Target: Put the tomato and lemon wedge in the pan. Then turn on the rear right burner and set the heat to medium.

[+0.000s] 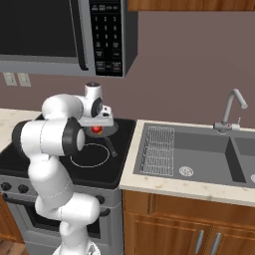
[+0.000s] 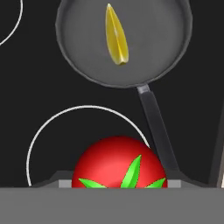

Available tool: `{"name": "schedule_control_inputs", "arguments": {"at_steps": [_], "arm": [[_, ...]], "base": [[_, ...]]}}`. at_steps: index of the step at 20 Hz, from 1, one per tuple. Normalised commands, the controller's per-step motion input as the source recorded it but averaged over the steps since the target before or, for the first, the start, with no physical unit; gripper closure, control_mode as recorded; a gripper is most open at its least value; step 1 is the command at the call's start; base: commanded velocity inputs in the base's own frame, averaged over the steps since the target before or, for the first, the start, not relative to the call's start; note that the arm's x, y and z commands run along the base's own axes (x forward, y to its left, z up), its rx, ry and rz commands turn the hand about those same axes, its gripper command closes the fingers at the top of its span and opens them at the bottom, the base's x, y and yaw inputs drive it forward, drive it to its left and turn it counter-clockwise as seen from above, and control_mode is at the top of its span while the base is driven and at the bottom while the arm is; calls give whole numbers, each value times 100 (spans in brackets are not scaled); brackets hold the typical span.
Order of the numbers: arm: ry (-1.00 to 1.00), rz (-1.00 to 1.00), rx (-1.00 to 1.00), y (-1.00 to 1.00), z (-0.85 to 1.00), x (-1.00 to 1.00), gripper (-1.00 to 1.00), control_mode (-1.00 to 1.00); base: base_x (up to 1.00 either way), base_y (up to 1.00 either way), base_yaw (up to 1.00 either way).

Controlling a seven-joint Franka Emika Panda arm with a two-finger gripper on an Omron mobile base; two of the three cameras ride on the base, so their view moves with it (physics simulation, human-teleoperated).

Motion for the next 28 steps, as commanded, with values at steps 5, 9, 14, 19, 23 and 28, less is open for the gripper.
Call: {"name": "schedule_control_inputs", "arguments": {"at_steps": [5,9,14,19,23,28], "arm": [[0,0,0,12,-2,15,100,-100],[0,0,0,8,-25,20,100,-100],[0,0,0,9,-20,20,100,-100],[0,0,0,6,-1,29,100,-100],[0,0,0,5,0,44,100,-100],[0,0,0,0,-5,48,100,-100]], "base": [[0,0,0],[0,0,0],[0,0,0],[0,0,0],[0,0,0],[0,0,0]]}}
